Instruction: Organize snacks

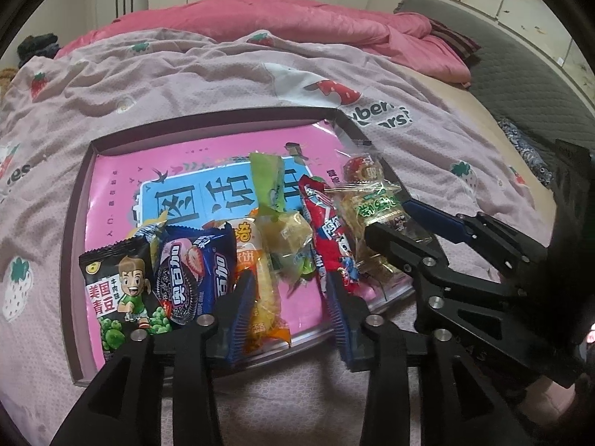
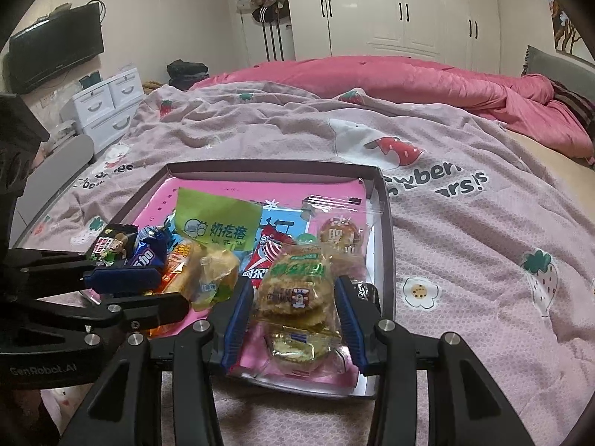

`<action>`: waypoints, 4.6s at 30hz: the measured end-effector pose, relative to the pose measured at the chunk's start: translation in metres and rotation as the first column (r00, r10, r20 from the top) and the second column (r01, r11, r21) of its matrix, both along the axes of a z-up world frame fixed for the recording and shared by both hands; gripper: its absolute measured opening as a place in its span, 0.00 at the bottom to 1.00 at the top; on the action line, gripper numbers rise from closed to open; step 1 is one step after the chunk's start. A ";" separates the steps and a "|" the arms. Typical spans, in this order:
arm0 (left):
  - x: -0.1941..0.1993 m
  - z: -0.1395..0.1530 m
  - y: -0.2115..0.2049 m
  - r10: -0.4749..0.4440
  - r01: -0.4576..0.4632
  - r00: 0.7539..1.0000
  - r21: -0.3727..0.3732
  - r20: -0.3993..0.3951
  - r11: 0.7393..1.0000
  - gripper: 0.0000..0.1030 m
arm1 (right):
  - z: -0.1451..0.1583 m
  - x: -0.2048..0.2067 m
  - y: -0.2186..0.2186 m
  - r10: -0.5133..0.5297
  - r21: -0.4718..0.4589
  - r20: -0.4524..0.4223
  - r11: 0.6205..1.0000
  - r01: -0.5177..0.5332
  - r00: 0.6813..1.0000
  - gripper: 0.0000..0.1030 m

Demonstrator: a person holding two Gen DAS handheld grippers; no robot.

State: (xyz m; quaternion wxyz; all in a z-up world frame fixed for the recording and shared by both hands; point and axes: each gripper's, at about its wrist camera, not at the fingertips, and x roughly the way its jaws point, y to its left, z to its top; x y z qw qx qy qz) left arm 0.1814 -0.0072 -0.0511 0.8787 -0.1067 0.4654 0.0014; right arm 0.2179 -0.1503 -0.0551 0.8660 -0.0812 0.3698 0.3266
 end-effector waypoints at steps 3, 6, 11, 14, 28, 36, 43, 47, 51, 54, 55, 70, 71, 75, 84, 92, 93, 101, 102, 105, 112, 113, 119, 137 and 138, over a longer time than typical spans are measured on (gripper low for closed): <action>-0.001 0.000 0.001 0.001 -0.001 1.000 -0.004 -0.002 1.000 0.43 | 0.005 -0.002 -0.002 0.000 0.016 0.008 1.000 0.000 1.000 0.44; -0.001 -0.001 0.002 0.003 -0.003 1.000 0.001 -0.005 1.000 0.43 | 0.006 -0.002 -0.002 -0.002 0.016 0.008 1.000 0.002 1.000 0.45; -0.001 0.001 0.002 0.007 -0.007 1.000 0.005 0.000 1.000 0.46 | 0.009 -0.003 -0.003 -0.007 0.019 0.007 1.000 0.007 1.000 0.45; -0.003 0.003 0.003 0.010 -0.010 1.000 0.005 0.005 1.000 0.47 | 0.011 -0.005 -0.004 -0.007 0.026 0.013 1.000 0.007 1.000 0.45; -0.012 0.019 0.004 0.020 -0.020 0.999 0.017 0.038 1.000 0.57 | 0.024 -0.013 -0.015 -0.035 0.051 0.039 0.998 0.033 0.999 0.55; -0.020 0.027 0.004 0.025 -0.027 0.998 0.036 0.053 0.999 0.63 | 0.033 -0.021 -0.019 -0.048 0.044 0.080 0.998 0.044 0.996 0.60; -0.027 0.034 0.004 0.035 -0.038 0.997 0.048 0.063 0.998 0.66 | 0.041 -0.036 -0.017 -0.033 0.023 0.138 0.999 0.030 0.990 0.63; -0.031 0.037 0.005 0.040 -0.044 0.997 0.054 0.068 0.998 0.68 | 0.046 -0.043 -0.016 -0.032 0.018 0.167 0.999 0.030 0.985 0.65; -0.035 0.040 0.007 0.046 -0.050 0.996 0.053 0.072 0.997 0.69 | 0.049 -0.047 -0.017 -0.036 0.023 0.179 0.999 0.032 0.983 0.68; -0.037 0.041 0.008 0.051 -0.055 0.996 0.058 0.078 0.997 0.69 | 0.052 -0.050 -0.019 -0.036 0.027 0.188 0.999 0.032 0.982 0.69; -0.039 0.042 0.008 0.055 -0.059 0.995 0.058 0.080 0.997 0.69 | 0.052 -0.051 -0.019 -0.037 0.029 0.189 0.999 0.032 0.981 0.69; -0.057 0.051 0.017 0.075 -0.082 0.993 0.078 0.097 0.994 0.73 | 0.058 -0.063 -0.021 -0.048 0.059 0.157 0.998 0.039 0.986 0.76; -0.059 0.052 0.017 0.077 -0.085 0.992 0.080 0.097 0.993 0.73 | 0.058 -0.064 -0.022 -0.048 0.067 0.150 0.997 0.039 0.988 0.76; -0.067 0.050 0.019 0.083 -0.089 0.992 0.069 0.096 0.994 0.73 | 0.058 -0.069 -0.025 -0.060 0.082 0.125 0.995 0.050 0.990 0.79; -0.086 0.043 0.016 0.072 -0.077 0.995 0.062 0.069 0.995 0.73 | 0.057 -0.091 -0.025 -0.060 0.061 0.111 0.997 0.054 0.992 0.84; -0.104 0.038 0.015 0.081 -0.084 0.995 0.056 0.059 0.995 0.73 | 0.046 -0.101 -0.026 -0.069 0.037 0.040 0.997 0.068 0.997 0.86; -0.106 0.037 0.016 0.084 -0.087 0.995 0.055 0.054 0.995 0.73 | 0.045 -0.103 -0.027 -0.073 0.034 0.034 0.997 0.072 0.997 0.87; -0.124 0.031 0.011 0.095 -0.097 0.995 0.046 0.041 0.994 0.73 | 0.041 -0.115 -0.031 -0.086 0.016 0.010 0.996 0.086 0.996 0.91; -0.126 0.030 0.010 0.095 -0.096 0.995 0.046 0.038 0.994 0.73 | 0.040 -0.117 -0.031 -0.085 0.010 0.011 0.996 0.085 0.996 0.92; -0.131 0.029 0.008 0.093 -0.094 0.995 0.044 0.036 0.995 0.73 | 0.040 -0.119 -0.032 -0.091 0.003 0.016 0.996 0.091 0.996 0.92; -0.137 0.031 0.007 0.092 -0.094 0.995 0.036 0.041 0.995 0.73 | 0.041 -0.122 -0.036 -0.106 0.002 0.014 0.994 0.106 0.994 0.93; -0.137 0.031 0.007 0.092 -0.094 0.995 0.035 0.042 0.995 0.73 | 0.041 -0.121 -0.036 -0.106 0.001 0.014 0.994 0.106 0.994 0.93; -0.137 0.032 0.007 0.096 -0.098 0.994 0.038 0.051 0.994 0.73 | 0.040 -0.121 -0.036 -0.105 0.001 0.015 0.994 0.105 0.994 0.93; -0.134 0.030 0.010 0.107 -0.109 0.993 0.049 0.040 0.993 0.73 | 0.037 -0.119 -0.034 -0.098 0.003 0.007 0.995 0.098 0.995 0.94; -0.134 0.029 0.010 0.107 -0.109 0.994 0.050 0.038 0.993 0.73 | 0.036 -0.119 -0.034 -0.098 0.002 0.006 0.995 0.098 0.995 0.94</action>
